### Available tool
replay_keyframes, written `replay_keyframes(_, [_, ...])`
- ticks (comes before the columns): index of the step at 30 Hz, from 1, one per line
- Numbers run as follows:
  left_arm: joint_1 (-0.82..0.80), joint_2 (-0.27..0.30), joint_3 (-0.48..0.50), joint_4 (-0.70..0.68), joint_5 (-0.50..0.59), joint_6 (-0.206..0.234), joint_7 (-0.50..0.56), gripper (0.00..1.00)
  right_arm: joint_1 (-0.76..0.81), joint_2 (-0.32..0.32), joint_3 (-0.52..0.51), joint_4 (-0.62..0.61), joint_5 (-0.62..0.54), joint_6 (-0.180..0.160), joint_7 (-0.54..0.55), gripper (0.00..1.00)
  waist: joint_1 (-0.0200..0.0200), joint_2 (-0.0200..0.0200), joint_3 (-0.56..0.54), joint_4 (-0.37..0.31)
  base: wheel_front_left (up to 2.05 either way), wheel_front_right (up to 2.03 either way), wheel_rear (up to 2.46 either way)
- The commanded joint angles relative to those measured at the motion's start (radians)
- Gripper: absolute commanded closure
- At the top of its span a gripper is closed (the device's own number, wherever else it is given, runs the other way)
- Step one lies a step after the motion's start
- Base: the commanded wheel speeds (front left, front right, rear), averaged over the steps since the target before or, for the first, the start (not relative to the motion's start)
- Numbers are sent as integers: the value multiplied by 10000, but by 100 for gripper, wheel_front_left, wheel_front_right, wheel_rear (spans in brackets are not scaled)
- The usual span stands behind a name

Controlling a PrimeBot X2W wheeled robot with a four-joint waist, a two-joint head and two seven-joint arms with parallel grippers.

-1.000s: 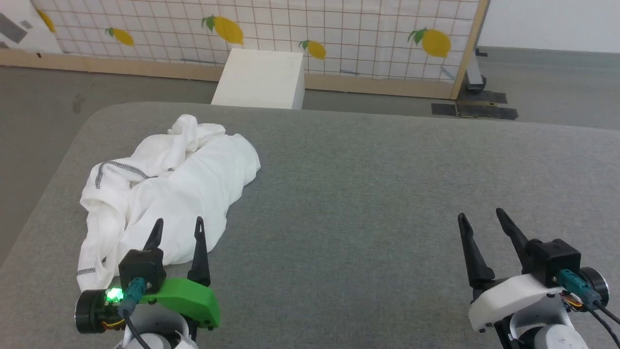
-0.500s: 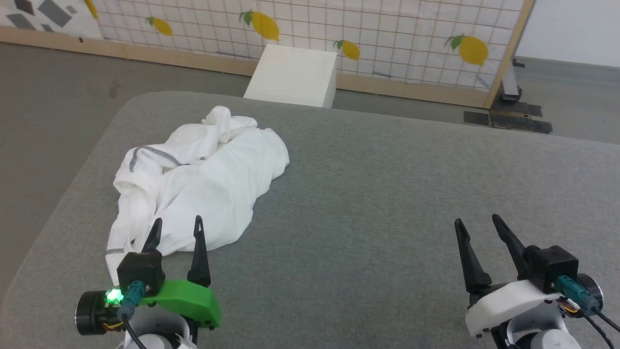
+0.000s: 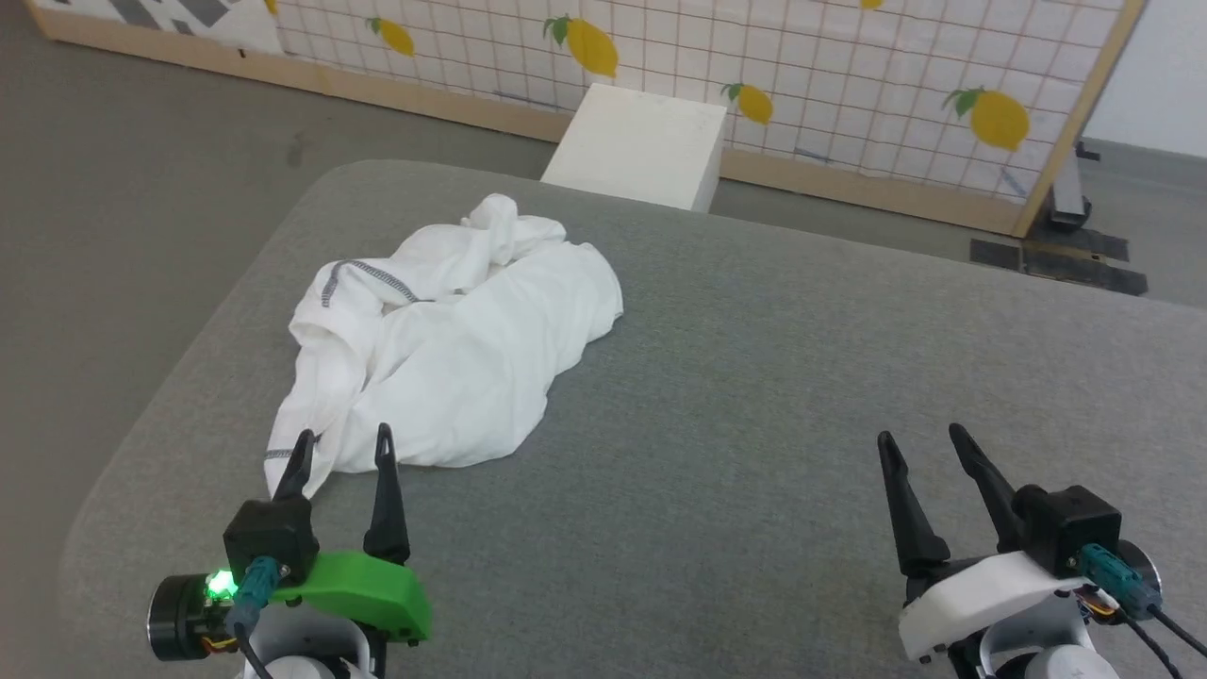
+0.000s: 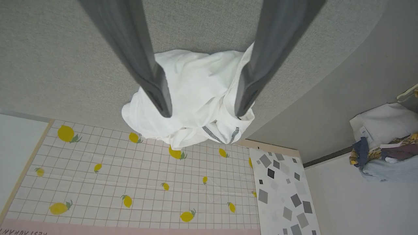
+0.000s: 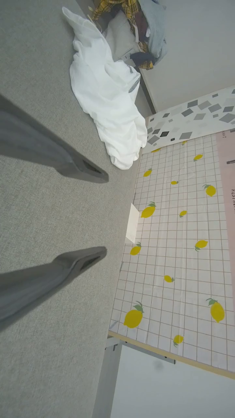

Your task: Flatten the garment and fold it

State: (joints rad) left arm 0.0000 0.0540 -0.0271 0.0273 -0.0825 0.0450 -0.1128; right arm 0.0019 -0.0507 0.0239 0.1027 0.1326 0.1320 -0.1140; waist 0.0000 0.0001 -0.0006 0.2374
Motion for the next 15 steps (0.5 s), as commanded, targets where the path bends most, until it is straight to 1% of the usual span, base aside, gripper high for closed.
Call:
replay_keyframes(1, [126, -18, -24, 43, -80, 63, -125, 0, 91, 2, 27, 75, 110, -6, -105, 0, 0, -1, 14, 200, 0, 0, 0])
replay_keyframes(15, [179, -22, -49, 130, -252, 183, -412, 0, 96, 3, 219, 295, 483, -8, -394, 0, 0, -1, 62, 999, 0, 0, 0])
